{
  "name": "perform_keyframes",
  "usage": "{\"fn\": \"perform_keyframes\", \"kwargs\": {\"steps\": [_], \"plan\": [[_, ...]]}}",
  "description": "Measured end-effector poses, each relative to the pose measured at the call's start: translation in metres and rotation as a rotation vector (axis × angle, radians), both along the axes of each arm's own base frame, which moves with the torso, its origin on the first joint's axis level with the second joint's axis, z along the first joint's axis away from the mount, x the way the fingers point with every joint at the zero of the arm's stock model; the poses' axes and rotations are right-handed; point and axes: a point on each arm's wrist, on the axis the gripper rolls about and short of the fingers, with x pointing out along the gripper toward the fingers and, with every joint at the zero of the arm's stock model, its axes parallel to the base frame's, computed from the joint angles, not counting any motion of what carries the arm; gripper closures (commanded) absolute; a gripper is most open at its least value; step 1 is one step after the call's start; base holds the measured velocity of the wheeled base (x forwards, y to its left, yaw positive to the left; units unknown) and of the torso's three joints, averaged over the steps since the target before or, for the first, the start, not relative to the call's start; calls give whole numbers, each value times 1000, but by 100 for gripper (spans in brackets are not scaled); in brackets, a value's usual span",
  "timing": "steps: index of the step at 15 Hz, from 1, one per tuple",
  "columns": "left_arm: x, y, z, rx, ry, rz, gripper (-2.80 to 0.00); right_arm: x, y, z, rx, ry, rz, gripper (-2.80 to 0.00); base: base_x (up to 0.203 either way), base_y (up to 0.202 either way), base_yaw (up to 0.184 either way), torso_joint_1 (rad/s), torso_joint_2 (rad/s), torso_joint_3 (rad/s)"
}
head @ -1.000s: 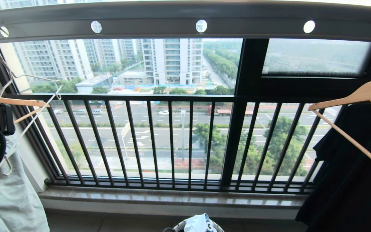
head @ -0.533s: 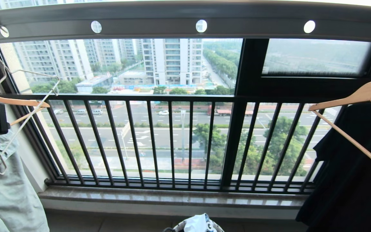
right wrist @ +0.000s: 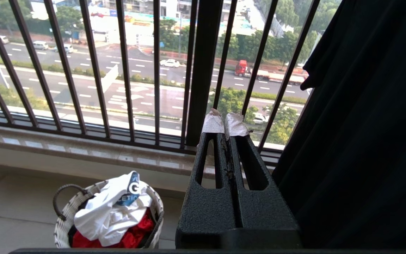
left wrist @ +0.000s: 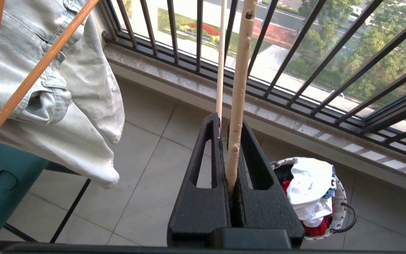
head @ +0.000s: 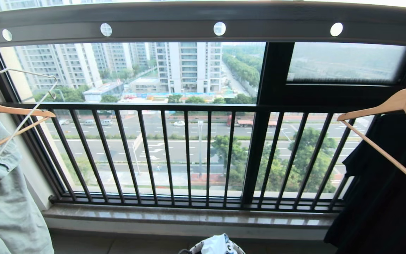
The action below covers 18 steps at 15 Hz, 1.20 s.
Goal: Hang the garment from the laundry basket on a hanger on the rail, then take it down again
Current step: Pick up the clothes rack on the clothesline
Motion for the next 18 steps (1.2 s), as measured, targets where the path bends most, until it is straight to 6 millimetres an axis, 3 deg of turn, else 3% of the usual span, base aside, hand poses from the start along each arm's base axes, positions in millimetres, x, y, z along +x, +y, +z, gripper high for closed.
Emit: {"fn": "perform_keyframes", "kwargs": {"steps": [7, 11, 18], "plan": [[-41, -4, -9, 24, -11, -23, 0, 0, 0, 0, 0, 0, 0, 0, 0, 0, 0, 0, 0, 0], [-74, -12, -26, -17, 94, -197, 0, 0, 0, 0, 0, 0, 0, 0, 0, 0, 0, 0, 0, 0], [-77, -20, -66, -77, 213, -583, 0, 0, 0, 0, 0, 0, 0, 0, 0, 0, 0, 0, 0, 0]]}}
